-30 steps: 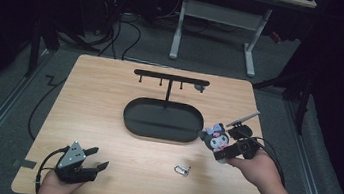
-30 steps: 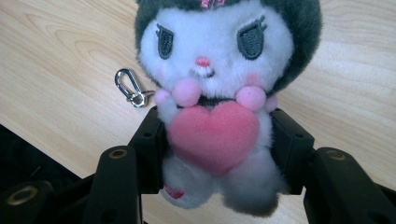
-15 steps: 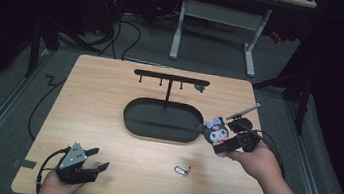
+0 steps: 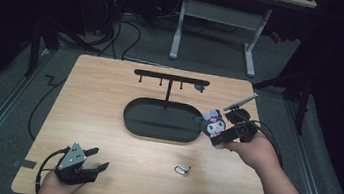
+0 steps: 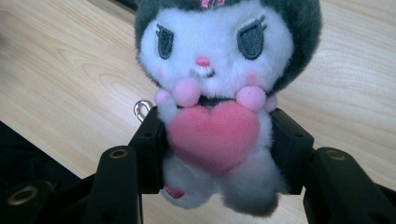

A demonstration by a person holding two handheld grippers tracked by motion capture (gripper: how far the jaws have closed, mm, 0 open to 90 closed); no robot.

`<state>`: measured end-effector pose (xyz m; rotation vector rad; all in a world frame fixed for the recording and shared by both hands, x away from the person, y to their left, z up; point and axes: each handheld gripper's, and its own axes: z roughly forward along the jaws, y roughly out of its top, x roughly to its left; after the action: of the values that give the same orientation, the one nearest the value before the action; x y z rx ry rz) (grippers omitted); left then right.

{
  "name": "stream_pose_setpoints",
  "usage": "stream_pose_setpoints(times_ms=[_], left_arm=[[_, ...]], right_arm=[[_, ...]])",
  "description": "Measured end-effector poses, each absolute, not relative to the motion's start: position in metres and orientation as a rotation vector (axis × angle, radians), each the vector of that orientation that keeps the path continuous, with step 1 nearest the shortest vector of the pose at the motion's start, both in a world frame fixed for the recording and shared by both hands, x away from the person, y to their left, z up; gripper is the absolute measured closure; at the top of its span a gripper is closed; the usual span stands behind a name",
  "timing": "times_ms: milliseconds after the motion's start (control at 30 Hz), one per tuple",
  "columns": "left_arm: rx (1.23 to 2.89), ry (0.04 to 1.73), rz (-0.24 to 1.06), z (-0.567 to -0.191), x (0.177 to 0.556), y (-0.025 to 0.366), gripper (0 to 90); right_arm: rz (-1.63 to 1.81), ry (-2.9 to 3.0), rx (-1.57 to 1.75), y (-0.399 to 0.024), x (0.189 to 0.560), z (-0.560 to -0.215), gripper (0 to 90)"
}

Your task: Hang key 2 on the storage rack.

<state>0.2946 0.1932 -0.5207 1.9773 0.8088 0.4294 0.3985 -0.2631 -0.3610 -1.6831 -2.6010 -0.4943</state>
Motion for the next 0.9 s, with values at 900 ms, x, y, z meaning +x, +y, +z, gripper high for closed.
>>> stream_pose_setpoints(times_ms=[900], left_arm=[[1.987, 0.817, 0.422, -0.523, 0.296, 0.195, 36.9]], right_arm=[[-0.541, -2.608, -1.667, -0.246, 0.436, -0.313, 48.5]])
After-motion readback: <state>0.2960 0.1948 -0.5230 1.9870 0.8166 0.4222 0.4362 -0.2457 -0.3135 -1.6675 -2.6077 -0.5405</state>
